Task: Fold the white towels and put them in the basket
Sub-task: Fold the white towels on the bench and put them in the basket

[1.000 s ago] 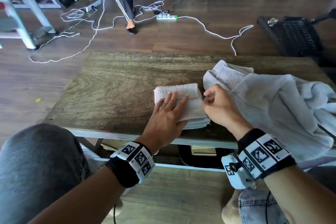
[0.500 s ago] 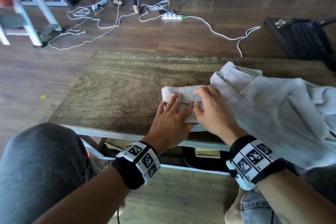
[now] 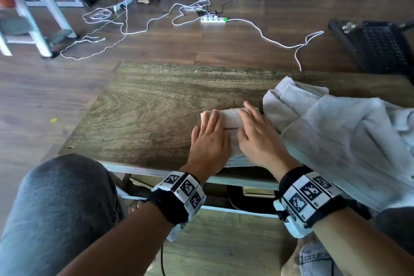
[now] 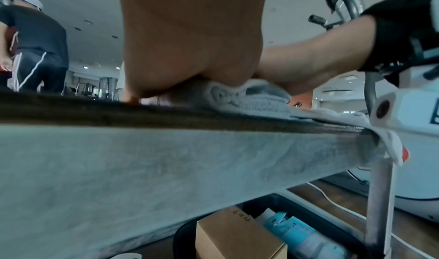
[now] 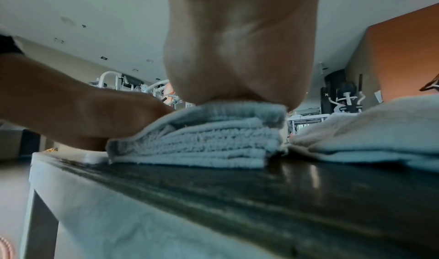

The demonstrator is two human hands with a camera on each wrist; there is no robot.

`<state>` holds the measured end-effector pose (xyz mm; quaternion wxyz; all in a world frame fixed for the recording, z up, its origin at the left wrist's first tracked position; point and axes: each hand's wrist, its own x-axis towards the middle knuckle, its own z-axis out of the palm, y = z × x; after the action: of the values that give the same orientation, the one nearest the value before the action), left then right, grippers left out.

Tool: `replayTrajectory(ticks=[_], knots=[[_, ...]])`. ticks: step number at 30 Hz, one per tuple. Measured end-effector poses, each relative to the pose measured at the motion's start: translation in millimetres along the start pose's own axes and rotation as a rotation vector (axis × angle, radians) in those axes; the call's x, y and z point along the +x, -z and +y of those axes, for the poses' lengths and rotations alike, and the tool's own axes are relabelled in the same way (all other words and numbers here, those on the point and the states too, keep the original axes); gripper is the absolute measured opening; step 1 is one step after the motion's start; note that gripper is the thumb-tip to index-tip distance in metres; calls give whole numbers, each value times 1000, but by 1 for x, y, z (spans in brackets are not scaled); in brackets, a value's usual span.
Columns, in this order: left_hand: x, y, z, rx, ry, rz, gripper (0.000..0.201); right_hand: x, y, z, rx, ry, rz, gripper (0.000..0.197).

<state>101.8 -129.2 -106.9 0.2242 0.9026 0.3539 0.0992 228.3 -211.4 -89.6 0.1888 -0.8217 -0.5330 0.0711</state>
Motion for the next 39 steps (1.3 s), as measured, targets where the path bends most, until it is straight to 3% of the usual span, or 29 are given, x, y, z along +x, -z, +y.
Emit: replayTrajectory(ticks=[2, 7, 14, 17, 26, 33, 39], knots=[[0, -3, 1, -4, -8, -1, 60, 5, 1, -3, 10, 31, 83, 57], [-2, -1, -1, 95, -49, -40, 65, 2, -14, -9, -84, 33, -131, 65], [0, 0, -14, 149, -26, -69, 57, 4, -16, 1, -147, 42, -158, 77], [-1, 3, -15, 157, -14, -79, 57, 3, -15, 0, -154, -3, -166, 67], [-5, 8, -21, 194, 20, -94, 58, -2, -8, 1, -102, -165, -222, 73], [-9, 24, -24, 60, 217, -62, 71, -14, 1, -1, -182, -117, -129, 73], [-14, 38, -15, -168, 301, -23, 41, -21, 10, -12, -131, -95, -198, 57]])
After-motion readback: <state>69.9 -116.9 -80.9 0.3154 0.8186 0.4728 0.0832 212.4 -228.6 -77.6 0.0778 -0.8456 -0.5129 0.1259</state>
